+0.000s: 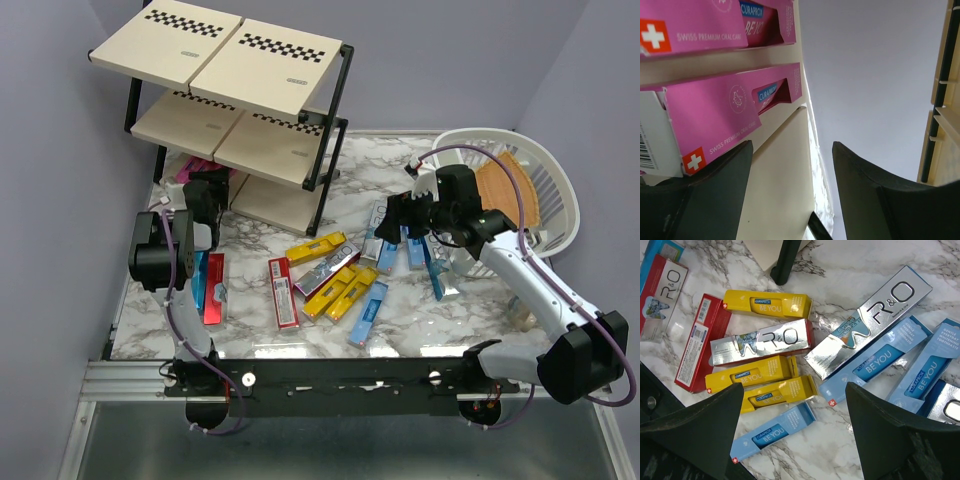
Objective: Place and organize the toothpastes onto the shelf
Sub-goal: Adjust the toothpaste on the shelf.
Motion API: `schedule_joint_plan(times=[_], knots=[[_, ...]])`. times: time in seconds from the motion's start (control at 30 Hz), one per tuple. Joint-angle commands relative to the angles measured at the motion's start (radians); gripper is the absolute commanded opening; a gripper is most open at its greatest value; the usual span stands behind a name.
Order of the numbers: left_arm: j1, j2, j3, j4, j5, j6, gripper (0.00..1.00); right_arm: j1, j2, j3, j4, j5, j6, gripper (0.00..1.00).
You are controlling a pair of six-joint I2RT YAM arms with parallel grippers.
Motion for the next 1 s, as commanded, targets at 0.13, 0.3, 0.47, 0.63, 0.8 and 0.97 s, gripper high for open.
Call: schedule_joint_plan(times=[0.13, 0.3, 0.47, 0.63, 0.8, 0.97], knots=[[-0.002, 0.045, 0.053, 0.023, -0.112, -0.012, 0.73, -0.005, 0.006, 0.028, -0.024, 0.035, -0.014, 0.91], [-0.002, 0.054, 0.056, 0.038, -0.138, -0.021, 0.73, -0.005, 0.009, 0.030, -0.026, 0.035, -0.015, 0.91], [-0.002, 0.052, 0.048, 0.054, -0.175, -0.025, 0.73, -0.005, 0.011, 0.033, -0.026, 0.035, -0.015, 0.91], [-0.001, 0.054, 0.044, 0.077, -0.207, -0.028, 0.74, -0.005, 0.008, 0.033, -0.029, 0.040, -0.017, 0.91], [-0.001, 0.074, 0.063, 0.081, -0.212, -0.035, 0.74, -0.005, 0.008, 0.036, -0.030, 0.040, -0.017, 0.91], [0.002, 0.074, 0.068, 0.087, -0.230, -0.035, 0.74, -0.005, 0.005, 0.035, -0.033, 0.046, -0.018, 0.91]])
